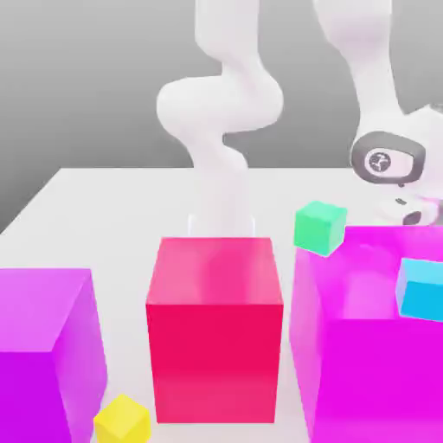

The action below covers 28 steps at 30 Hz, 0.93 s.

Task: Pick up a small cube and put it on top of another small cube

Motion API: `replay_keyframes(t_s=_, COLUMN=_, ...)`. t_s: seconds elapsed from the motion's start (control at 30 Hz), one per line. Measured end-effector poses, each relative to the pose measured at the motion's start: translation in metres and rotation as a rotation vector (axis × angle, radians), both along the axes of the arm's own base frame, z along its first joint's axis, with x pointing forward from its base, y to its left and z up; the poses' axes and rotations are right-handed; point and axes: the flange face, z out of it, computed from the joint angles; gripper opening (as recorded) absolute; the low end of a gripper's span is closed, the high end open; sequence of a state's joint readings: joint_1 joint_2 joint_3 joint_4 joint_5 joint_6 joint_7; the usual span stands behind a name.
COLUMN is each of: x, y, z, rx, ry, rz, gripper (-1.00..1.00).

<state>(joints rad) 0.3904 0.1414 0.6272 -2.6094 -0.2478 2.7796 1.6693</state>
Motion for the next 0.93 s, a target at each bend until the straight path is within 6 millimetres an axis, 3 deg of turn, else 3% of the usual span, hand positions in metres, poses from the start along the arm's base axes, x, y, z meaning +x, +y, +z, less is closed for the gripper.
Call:
replay_keyframes(t_s=0.07, x=-0.006, y=0.033, z=0.023, rx=0.046, ry=-0.023, rz=0.043, gripper=-1.0)
replay_keyframes(t_s=0.1, x=0.0, y=0.044, z=0.035, rx=0.054, ry=-0.036, rz=0.052, gripper=-1.0)
replay_keyframes(t_s=0.2, x=0.046, y=0.054, z=0.074, rx=0.043, ry=-0.071, rz=0.046, gripper=-1.0)
replay_keyframes(t_s=0.27, x=0.084, y=0.048, z=0.101, rx=0.026, ry=-0.085, rz=0.026, gripper=-1.0)
replay_keyframes(t_s=0.37, x=0.148, y=0.006, z=0.13, rx=-0.021, ry=-0.077, rz=-0.035, gripper=-1.0)
replay_keyframes(t_s=0.47, x=0.198, y=-0.045, z=0.159, rx=-0.056, ry=-0.048, rz=-0.084, gripper=-1.0)
replay_keyframes(t_s=0.57, x=0.236, y=-0.101, z=0.191, rx=-0.068, ry=-0.007, rz=-0.126, gripper=-1.0)
replay_keyframes(t_s=0.67, x=0.262, y=-0.156, z=0.227, rx=-0.055, ry=0.034, rz=-0.147, gripper=-1.0)
replay_keyframes(t_s=0.73, x=0.264, y=-0.161, z=0.215, rx=-0.048, ry=0.041, rz=-0.135, gripper=-1.0)
replay_keyframes(t_s=0.8, x=0.264, y=-0.161, z=0.186, rx=-0.046, ry=0.043, rz=-0.13, gripper=-1.0)
replay_keyframes(t_s=0.83, x=0.263, y=-0.161, z=0.179, rx=-0.046, ry=0.044, rz=-0.129, gripper=1.0)
replay_keyframes(t_s=0.93, x=0.264, y=-0.162, z=0.179, rx=-0.046, ry=0.044, rz=-0.13, gripper=1.0)
